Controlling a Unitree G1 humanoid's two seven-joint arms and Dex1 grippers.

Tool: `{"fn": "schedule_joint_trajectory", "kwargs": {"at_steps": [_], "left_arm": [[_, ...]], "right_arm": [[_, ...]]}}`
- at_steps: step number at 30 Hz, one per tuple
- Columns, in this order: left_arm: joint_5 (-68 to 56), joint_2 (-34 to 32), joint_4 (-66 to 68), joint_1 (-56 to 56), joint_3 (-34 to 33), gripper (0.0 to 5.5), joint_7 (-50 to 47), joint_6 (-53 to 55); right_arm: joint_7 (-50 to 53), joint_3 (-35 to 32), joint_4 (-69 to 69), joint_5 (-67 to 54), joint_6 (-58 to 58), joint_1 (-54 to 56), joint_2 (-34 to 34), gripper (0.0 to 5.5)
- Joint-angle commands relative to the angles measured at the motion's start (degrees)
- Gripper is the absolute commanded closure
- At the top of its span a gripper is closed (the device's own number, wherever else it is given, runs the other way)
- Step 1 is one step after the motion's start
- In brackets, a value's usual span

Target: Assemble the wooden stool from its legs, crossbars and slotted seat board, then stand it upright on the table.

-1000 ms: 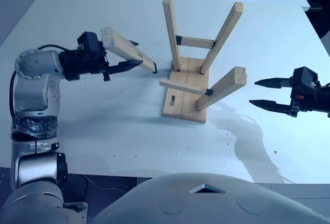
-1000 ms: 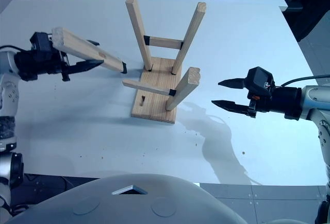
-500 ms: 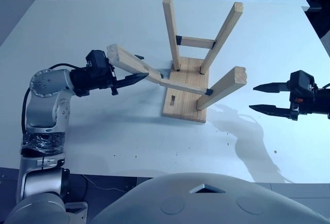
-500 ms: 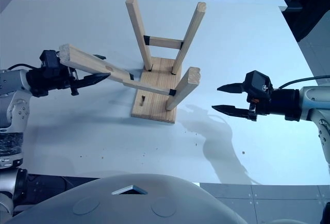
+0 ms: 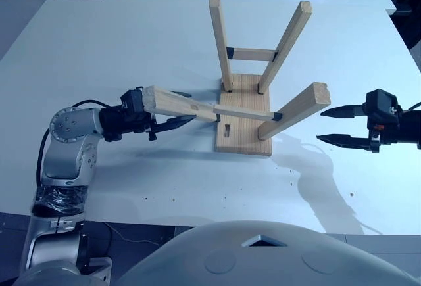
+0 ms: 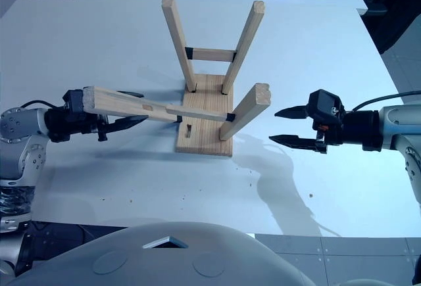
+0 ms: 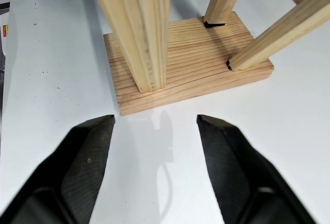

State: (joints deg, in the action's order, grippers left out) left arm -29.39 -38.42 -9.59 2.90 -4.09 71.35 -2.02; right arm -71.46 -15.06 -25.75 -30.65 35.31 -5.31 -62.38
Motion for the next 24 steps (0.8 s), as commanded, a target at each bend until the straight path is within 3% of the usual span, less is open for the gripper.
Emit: {"fn": "schedule_joint_trajectory", "kwargs": {"at_steps": [1, 12, 24], "left_arm": [[0.32, -1.32, 0.03, 1.29, 0.14, 3.3, 0.37, 0.97], [-2.2, -1.88, -4.0, 6.75, 0.41, 3.3, -0.3, 5.83], [2.08, 0.78, 2.42, 1.3, 3.64, 3.3, 0.83, 0.97]], "right_arm": [[0.14, 0.13, -0.59, -0.12, -0.36, -0.05, -0.75, 2.58], [1.14, 0.09, -1.74, 0.25, -0.72, -1.71, -0.54, 2.58], [1.38, 2.12, -1.31, 0.47, -1.48, -0.43, -0.64, 2.58]]}}
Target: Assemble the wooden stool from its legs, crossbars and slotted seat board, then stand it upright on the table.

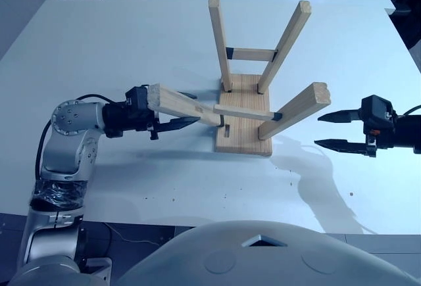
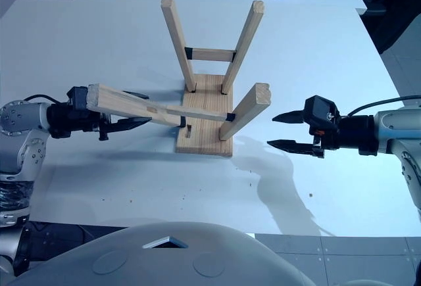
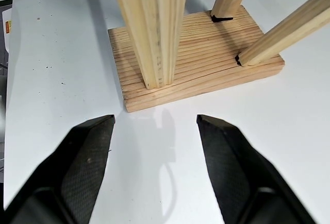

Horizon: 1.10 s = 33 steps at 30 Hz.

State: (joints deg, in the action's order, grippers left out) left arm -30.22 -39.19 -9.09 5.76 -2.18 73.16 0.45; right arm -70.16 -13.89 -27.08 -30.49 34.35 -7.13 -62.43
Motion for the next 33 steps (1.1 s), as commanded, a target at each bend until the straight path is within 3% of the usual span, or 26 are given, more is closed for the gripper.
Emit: {"fn": "schedule_joint_trajectory", "kwargs": {"at_steps": [1, 20, 33], "left_arm": [[3.08, 1.66, 2.08, -2.08, 2.0, 3.3, -0.92, -2.03], [-0.54, -3.33, -3.73, -4.97, 3.07, 3.3, 1.74, 0.73], [3.05, -4.73, 3.73, 1.97, 6.83, 3.3, 1.36, 4.05]], "right_arm": [[0.02, 1.22, 0.14, 0.35, -0.6, 1.63, -0.7, 2.58], [2.13, -0.78, -2.35, -0.66, 0.37, -1.57, -0.3, 2.58], [4.04, -0.47, -4.04, -1.5, 0.72, -2.57, -0.01, 2.58]]}}
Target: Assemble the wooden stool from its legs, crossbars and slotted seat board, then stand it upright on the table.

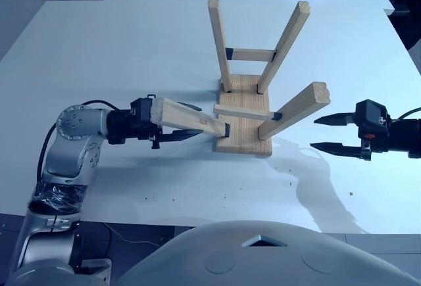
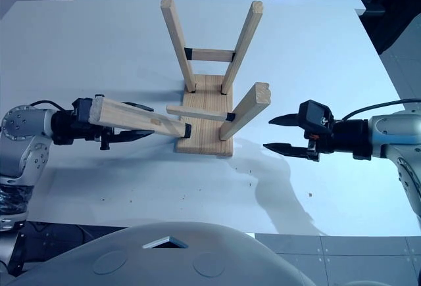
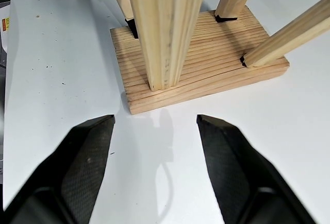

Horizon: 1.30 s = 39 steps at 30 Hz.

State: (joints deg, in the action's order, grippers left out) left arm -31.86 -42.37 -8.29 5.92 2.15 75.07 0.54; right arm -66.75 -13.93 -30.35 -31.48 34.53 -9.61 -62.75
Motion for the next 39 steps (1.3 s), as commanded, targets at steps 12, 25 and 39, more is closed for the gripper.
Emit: {"fn": "schedule_joint_trajectory", "kwargs": {"at_steps": [12, 25, 39], "left_arm": [[4.29, -3.94, 2.68, 11.74, 6.83, 3.3, 0.18, 16.84], [6.39, -3.8, 4.27, 18.63, 11.63, 3.3, 3.54, 20.36], [14.18, -2.48, 6.0, 28.1, 19.32, 3.3, 2.18, 24.85]], "right_arm": [[2.02, 0.15, -2.57, -0.29, 0.63, -1.11, 0.85, 2.58], [4.93, 4.86, -3.42, 0.59, 0.39, 1.69, 2.09, 2.58], [6.19, 6.12, -5.36, -1.59, 1.9, 4.45, 2.54, 2.58]]}}
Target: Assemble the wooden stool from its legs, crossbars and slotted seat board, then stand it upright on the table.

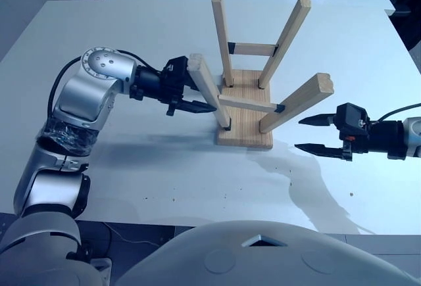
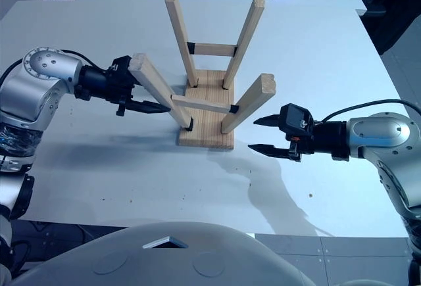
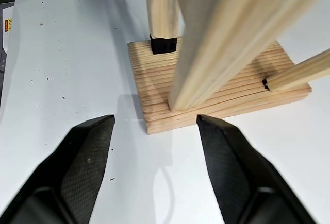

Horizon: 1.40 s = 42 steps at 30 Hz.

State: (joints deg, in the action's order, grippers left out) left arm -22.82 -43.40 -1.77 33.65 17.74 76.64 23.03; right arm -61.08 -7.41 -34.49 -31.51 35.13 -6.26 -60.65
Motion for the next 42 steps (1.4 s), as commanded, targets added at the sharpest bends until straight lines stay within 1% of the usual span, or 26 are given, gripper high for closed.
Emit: {"fn": "schedule_joint_trajectory", "kwargs": {"at_steps": [1, 8, 12, 16, 20, 24, 28, 31, 32, 35, 36, 39, 42], "left_arm": [[5.43, -1.53, -1.11, 0.6, 4.28, 3.3, 0.96, 2.52], [10.2, -1.77, -0.43, 1.21, 8.17, 3.3, 1.68, 2.86], [13.16, -0.47, 0.81, 2.01, 9.74, 3.3, 1.35, 4.57], [12.75, 2.1, 0.95, 3.55, 8.55, 3.3, 0.58, 7.29], [12.14, 1.36, 1.47, 2.26, 5.57, 3.3, 0.14, 6.75], [11.19, -0.92, 1.53, -0.46, 1.06, 3.3, 0.06, 4.9], [11.06, -4.55, 2.41, -6.28, -4.25, 3.3, -1.02, 0.53], [7.7, -4.73, 2.97, -9.7, -11.41, 3.3, -3.63, 0.99], [5.72, -3.83, 2.69, -9.9, -13.95, 3.3, -4.96, 2.49], [-5.98, 0.29, -2.1, -9.59, -23.81, 3.3, -11.53, 15.32], [-9.01, 1.39, -3.58, -9.52, -26.05, 3.48, -13.58, 18.49], [-17.66, 3.7, -7.97, -9.42, -31.02, 3.84, -18.62, 26.72], [-26.16, 5.56, -9.2, -6.52, -35.19, 3.89, -22.67, 33.28]], "right_arm": [[0.62, -0.36, -1.36, -1.75, 1.52, 1.37, 0.51, 2.58], [1.19, 1.2, -1.53, -3.03, 2.32, 4.77, 1.04, 2.58], [1.49, 2.99, -1.67, -3.0, 2.88, 6.76, 1.81, 2.58], [1.8, 3.59, -2.18, -2.51, 2.95, 6.4, 2.13, 2.58], [1.47, 2.09, -2.79, -2.2, 2.53, 3.45, 1.52, 2.58], [1.52, 0.09, -3.71, -2.26, 2.38, 0.61, 1.24, 2.58], [1.52, -3.01, -4.54, -1.96, 2.13, -3.42, 1.11, 2.58], [1.48, -6.29, -5.27, -1.68, 1.77, -7.26, 1.42, 2.58], [1.53, -7.36, -5.49, -1.59, 1.6, -8.53, 1.65, 2.58], [1.83, -9.74, -5.6, -1.22, 0.85, -11.87, 2.65, 2.58], [1.9, -10.3, -5.62, -1.09, 0.57, -12.79, 2.94, 2.55], [1.91, -10.59, -4.75, -0.62, -0.24, -13.43, 3.18, 2.55], [1.67, -9.8, -3.31, 0.1, -0.91, -12.21, 2.92, 2.55]]}}
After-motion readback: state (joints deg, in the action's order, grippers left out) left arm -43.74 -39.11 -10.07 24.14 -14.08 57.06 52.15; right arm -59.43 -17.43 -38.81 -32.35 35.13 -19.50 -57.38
